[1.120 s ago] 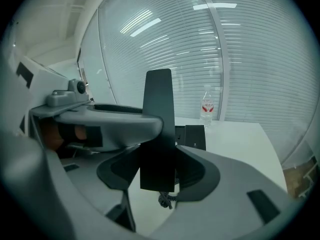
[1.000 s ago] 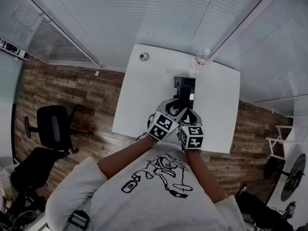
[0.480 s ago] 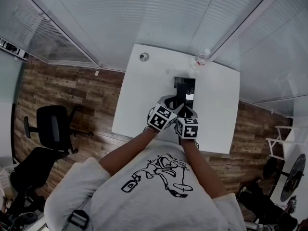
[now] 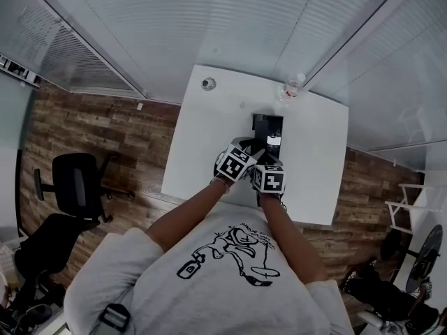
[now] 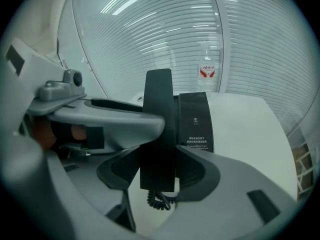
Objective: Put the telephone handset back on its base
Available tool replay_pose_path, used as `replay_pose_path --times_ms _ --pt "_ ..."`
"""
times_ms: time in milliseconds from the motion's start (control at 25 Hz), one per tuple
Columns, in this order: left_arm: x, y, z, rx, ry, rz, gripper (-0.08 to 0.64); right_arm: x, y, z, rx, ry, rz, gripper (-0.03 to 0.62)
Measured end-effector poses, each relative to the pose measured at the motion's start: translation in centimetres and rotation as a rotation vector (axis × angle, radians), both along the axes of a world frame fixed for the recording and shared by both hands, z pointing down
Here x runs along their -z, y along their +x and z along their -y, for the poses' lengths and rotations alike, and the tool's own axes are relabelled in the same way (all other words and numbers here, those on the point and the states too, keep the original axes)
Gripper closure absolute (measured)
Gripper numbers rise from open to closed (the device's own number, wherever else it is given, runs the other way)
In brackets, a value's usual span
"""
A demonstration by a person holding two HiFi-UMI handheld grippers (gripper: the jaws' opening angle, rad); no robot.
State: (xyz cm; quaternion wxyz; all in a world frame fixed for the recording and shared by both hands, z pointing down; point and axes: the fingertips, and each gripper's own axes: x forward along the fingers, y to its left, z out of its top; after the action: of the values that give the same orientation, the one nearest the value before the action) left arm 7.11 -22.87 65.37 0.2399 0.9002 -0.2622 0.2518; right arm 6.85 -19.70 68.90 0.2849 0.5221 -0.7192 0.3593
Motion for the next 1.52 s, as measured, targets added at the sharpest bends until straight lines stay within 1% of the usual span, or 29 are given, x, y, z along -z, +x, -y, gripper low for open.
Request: replay_pose_path --times_ms 360,680,960,1160,1320,1400,1440,1520 --pt "-2.4 0.2 1.4 -0.003 -0.081 0.016 0.405 -2.0 0.1 1.1 -0.015 -0.076 0.022 0.385" --pt "-3.7 0.1 2.1 0.007 -0.121 0.028 0.402 -3.0 0.1 1.7 -0.023 -0.107 0.032 0.385" --pt "-4.8 0.5 2.6 -0.005 -0.151 0.038 0.397 -3.7 0.4 2.0 -0.049 -0.133 0.041 0.385" --pt "-5.4 0.6 3.2 -0.010 -0.169 0.038 0.396 -4.0 0.6 2.4 -0.068 -0.138 0.047 0.385" --pt "-5.7 0.7 3.4 -0.016 -0.168 0.039 0.387 -4.1 0.6 2.5 -0.080 -0.125 0.048 0.385" --pt "-6.0 0.4 3.5 -0.002 -0.165 0.058 0.385 -4.1 0.6 2.6 -0.077 -0.116 0.046 0.388" --pt "-6.1 0.1 3.6 0.006 -0.163 0.070 0.386 -4.1 0.5 2.6 -0.072 -0.110 0.049 0.402" --pt "-6.2 -0.1 3.7 0.010 -0.158 0.077 0.382 -4.0 0.4 2.6 -0.066 -0.097 0.067 0.402"
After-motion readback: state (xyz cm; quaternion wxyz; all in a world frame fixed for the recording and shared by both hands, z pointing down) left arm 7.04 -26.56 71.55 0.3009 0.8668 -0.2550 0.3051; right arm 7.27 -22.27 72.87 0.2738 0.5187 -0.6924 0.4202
